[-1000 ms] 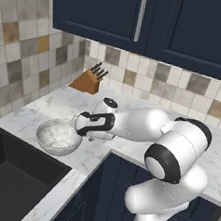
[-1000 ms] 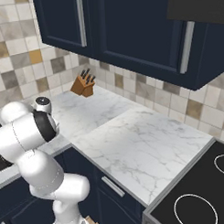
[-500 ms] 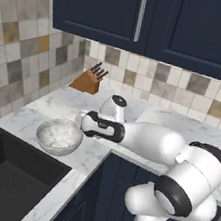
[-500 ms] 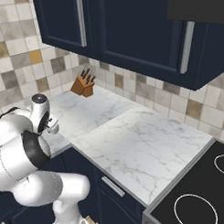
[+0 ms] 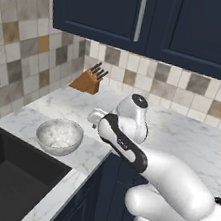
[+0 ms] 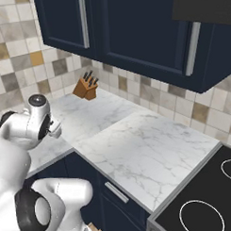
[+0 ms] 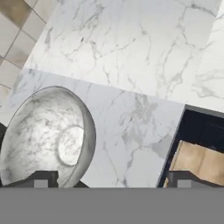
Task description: Pick the cup and bowl from the counter and place them on the counter next to the sink.
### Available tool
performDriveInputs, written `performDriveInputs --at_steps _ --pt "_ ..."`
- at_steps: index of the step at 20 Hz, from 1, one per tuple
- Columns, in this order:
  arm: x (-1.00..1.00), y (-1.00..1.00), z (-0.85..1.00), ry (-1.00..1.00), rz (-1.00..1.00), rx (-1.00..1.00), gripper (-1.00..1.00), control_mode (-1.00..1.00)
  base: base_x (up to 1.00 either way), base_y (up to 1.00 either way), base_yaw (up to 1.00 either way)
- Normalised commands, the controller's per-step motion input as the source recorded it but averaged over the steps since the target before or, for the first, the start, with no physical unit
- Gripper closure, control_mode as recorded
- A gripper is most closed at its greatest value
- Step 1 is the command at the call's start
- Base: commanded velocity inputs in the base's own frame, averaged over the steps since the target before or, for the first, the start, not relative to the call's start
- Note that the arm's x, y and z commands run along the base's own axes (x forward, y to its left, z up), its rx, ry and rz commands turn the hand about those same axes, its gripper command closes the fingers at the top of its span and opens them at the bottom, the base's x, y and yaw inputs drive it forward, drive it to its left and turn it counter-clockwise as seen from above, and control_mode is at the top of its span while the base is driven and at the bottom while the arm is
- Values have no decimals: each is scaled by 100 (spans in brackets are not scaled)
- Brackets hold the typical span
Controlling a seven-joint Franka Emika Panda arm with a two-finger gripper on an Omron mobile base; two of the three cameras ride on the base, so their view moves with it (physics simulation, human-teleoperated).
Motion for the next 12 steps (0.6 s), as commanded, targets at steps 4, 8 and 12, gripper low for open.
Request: performDriveInputs --at_steps 4,8,12 --pt "-55 -51 69 8 2 -7 -100 -100 0 0 0" --pt "-71 -62 52 3 0 -10 -100 -100 0 0 0" --pt "-76 -62 47 2 1 -10 -100 -100 0 0 0"
